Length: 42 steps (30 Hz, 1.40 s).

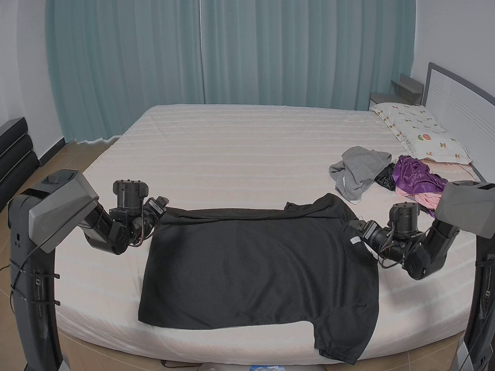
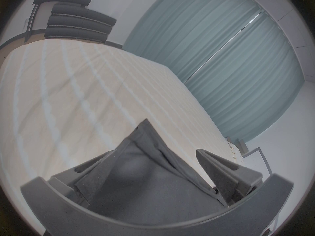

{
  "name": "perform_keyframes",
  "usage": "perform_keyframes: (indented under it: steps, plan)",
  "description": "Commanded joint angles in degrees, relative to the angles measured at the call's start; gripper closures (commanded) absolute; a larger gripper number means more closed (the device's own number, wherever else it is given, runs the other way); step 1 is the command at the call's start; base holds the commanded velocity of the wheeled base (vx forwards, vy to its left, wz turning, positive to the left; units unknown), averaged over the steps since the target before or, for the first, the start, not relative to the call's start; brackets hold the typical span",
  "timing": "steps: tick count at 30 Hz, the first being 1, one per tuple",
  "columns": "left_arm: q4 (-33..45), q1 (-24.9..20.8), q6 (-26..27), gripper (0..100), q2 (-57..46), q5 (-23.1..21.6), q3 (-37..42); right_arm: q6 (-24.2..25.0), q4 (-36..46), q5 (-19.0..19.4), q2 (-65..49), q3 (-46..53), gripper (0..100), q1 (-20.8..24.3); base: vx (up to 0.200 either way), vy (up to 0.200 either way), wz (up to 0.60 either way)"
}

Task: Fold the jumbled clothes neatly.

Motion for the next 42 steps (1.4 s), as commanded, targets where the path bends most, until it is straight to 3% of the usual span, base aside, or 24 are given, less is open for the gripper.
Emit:
perform_keyframes:
  steps: [1,2,4,7,16,26,37,42]
  plan:
    - [-0.1,-5.3,-5.2,0,-15.6,-2.2,20.5,8.6,-10.8,5.0,-13.6,25.4,0,-0.5,0.000,0.000,0.00]
    - [-0.1,-5.3,-5.2,0,-15.6,-2.2,20.5,8.6,-10.8,5.0,-13.6,25.4,0,-0.5,0.000,0.000,0.00]
    - [-0.4,-7.2,-5.8,0,-17.5,-2.9,27.4,13.5,-15.4,8.6,-13.6,30.8,0,-1.0,0.000,0.000,0.00]
    - [-0.5,-8.4,-7.5,0,-18.3,-3.2,32.2,14.0,-19.1,11.2,-12.5,34.1,0,-1.0,0.000,0.000,0.00]
    - [-8.1,-8.6,-9.9,0,-18.1,-5.3,41.0,12.7,-24.9,11.3,-6.3,37.5,0,-0.3,0.000,0.000,0.00]
    - [-8.6,-8.6,-9.9,0,-17.4,-9.8,42.5,12.7,-28.9,11.6,-2.4,39.7,0,-0.1,0.000,0.000,0.00]
    - [-8.6,-8.7,-9.7,0,-17.2,-10.0,42.5,12.7,-28.9,11.6,-2.3,39.8,0,0.0,-0.164,0.000,0.00]
    - [-8.6,-8.6,-10.0,0,-17.2,-9.9,42.1,12.8,-28.9,11.5,-2.0,39.7,0,0.1,0.000,0.000,0.00]
